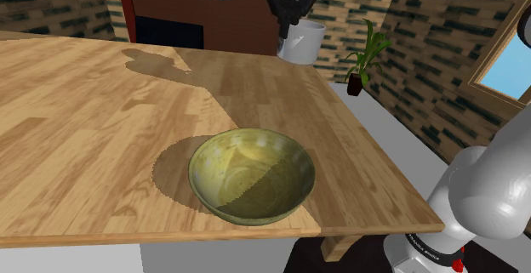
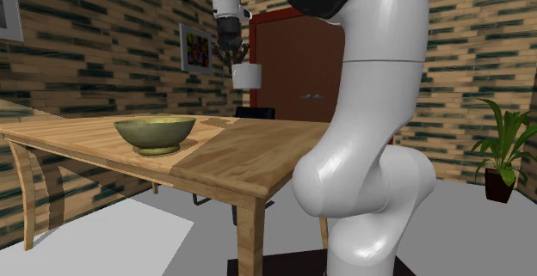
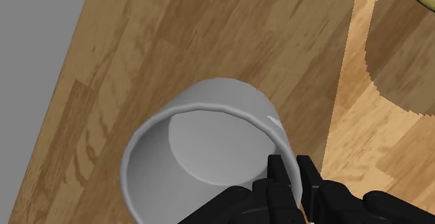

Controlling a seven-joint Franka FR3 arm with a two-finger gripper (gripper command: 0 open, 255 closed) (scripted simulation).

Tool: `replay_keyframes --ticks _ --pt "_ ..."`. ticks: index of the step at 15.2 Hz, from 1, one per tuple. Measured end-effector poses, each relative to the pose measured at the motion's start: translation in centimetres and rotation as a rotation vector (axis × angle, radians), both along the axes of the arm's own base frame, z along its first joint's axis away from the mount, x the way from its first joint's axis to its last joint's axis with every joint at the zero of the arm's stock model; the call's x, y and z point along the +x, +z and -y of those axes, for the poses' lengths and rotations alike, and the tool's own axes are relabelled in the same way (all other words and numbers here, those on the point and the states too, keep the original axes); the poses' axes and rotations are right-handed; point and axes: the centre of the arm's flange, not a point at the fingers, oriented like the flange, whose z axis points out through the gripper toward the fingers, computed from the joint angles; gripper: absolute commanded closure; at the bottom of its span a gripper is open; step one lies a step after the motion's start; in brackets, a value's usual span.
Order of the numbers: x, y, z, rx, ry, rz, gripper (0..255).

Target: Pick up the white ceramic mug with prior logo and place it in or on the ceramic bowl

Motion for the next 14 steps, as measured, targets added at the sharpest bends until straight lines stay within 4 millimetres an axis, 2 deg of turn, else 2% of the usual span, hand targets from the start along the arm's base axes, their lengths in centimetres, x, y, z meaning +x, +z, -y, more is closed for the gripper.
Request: replay_keyframes --ticks 14 --pt "-9.0 1.5 -16.2 0.0 0.002 0.0 255"
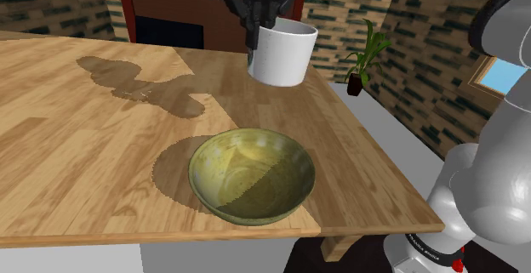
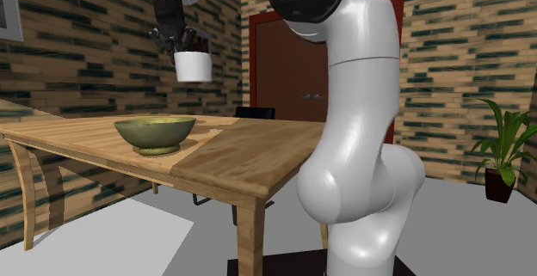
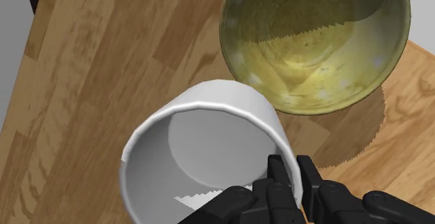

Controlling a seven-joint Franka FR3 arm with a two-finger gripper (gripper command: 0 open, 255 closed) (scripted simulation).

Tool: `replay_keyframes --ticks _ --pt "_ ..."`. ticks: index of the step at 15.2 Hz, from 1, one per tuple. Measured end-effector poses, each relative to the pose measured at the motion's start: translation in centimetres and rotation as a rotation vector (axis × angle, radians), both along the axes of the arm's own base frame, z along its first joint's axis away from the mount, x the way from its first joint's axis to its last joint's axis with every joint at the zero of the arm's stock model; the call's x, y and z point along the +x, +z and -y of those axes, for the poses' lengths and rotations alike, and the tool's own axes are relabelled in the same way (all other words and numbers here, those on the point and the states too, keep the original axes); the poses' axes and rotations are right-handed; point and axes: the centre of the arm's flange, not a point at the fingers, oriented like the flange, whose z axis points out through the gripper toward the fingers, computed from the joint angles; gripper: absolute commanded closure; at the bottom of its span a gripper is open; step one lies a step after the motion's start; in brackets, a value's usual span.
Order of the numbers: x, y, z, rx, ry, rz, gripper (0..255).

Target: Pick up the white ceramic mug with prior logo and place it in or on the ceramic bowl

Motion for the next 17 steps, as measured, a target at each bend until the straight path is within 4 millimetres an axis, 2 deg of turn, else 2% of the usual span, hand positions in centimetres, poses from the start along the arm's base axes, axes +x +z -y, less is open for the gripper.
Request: replay_keyframes --ticks 6,8,17 --pt "-3.8 1.0 -6.7 0.003 0.002 0.0 255" --pt "-4.6 0.8 -8.2 0.001 -0.001 0.0 255" --pt "-4.9 -3.8 -8.7 0.0 -0.003 0.0 255"
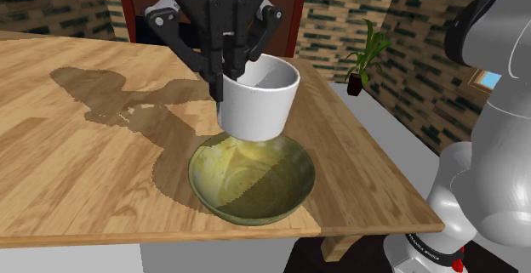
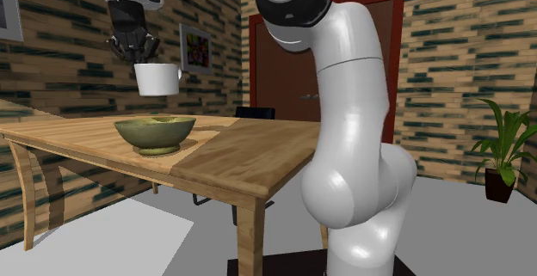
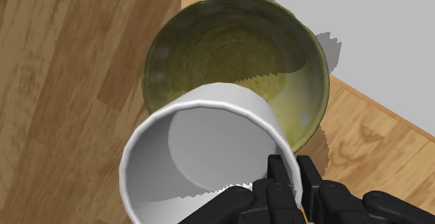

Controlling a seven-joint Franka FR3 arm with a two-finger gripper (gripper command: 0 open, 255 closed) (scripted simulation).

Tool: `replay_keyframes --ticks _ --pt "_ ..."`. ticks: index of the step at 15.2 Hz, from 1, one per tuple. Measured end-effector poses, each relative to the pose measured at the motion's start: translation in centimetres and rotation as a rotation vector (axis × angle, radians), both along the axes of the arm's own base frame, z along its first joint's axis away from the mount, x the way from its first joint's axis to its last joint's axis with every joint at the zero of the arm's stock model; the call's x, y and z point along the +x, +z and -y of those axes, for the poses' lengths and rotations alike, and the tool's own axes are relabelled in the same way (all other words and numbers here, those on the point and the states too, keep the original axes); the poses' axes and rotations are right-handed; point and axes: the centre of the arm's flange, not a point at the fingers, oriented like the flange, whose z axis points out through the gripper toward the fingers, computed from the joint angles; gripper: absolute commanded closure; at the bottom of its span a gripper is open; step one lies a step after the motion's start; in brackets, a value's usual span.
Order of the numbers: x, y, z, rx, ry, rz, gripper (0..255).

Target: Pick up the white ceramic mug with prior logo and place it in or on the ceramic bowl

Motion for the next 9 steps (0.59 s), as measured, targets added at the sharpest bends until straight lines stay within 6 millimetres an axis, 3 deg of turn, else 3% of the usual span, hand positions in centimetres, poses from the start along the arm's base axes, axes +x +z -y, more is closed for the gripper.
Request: replay_keyframes --ticks 9 --pt "-0.1 -4.8 0.1 0.0 0.0 0.0 255"
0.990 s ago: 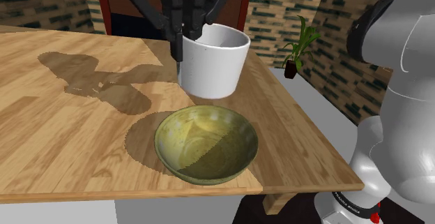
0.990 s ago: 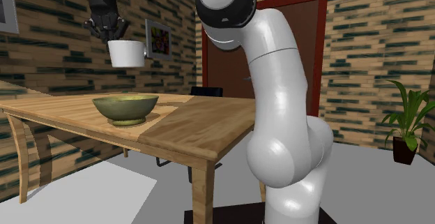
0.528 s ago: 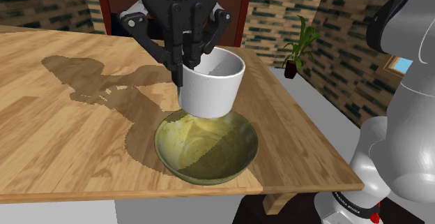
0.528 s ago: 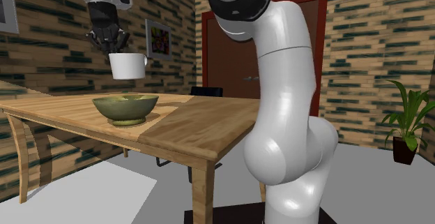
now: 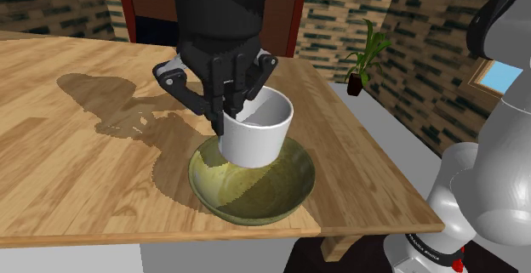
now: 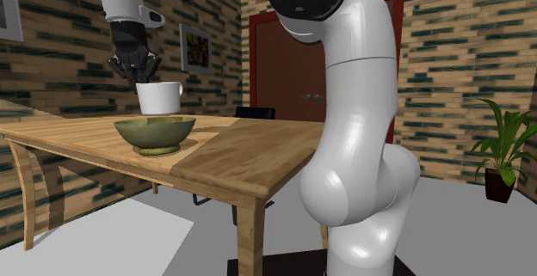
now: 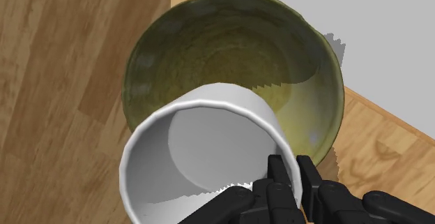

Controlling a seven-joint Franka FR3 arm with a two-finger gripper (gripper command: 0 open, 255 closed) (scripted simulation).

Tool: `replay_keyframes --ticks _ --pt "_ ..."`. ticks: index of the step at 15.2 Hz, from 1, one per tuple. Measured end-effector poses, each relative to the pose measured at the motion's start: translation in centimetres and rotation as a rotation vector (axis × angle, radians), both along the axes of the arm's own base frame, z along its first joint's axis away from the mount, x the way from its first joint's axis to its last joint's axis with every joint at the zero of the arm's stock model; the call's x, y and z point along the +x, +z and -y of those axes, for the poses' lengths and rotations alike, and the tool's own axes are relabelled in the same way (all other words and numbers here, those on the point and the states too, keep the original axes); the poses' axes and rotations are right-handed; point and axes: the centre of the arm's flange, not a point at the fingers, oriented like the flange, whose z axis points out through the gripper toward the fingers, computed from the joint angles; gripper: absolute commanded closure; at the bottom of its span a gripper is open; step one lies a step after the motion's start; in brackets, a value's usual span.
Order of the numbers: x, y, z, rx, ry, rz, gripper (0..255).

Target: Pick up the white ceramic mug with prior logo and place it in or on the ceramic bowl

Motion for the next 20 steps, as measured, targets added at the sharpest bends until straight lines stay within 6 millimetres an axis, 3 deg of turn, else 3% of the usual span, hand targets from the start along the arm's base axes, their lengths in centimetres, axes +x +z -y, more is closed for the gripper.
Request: replay_keyframes --ticks 6,7,13,17,20 --pt "0.1 -0.4 -0.1 0.0 0.0 0.0 255" --pt "0.1 -0.4 -0.1 0.0 0.0 0.0 0" --pt "0.1 -0.4 -0.1 0.001 0.0 0.0 0" --pt "-0.1 3.4 -0.4 0.002 0.002 0.001 0" --pt "-0.3 4.4 -0.4 0.001 0.0 0.001 0"
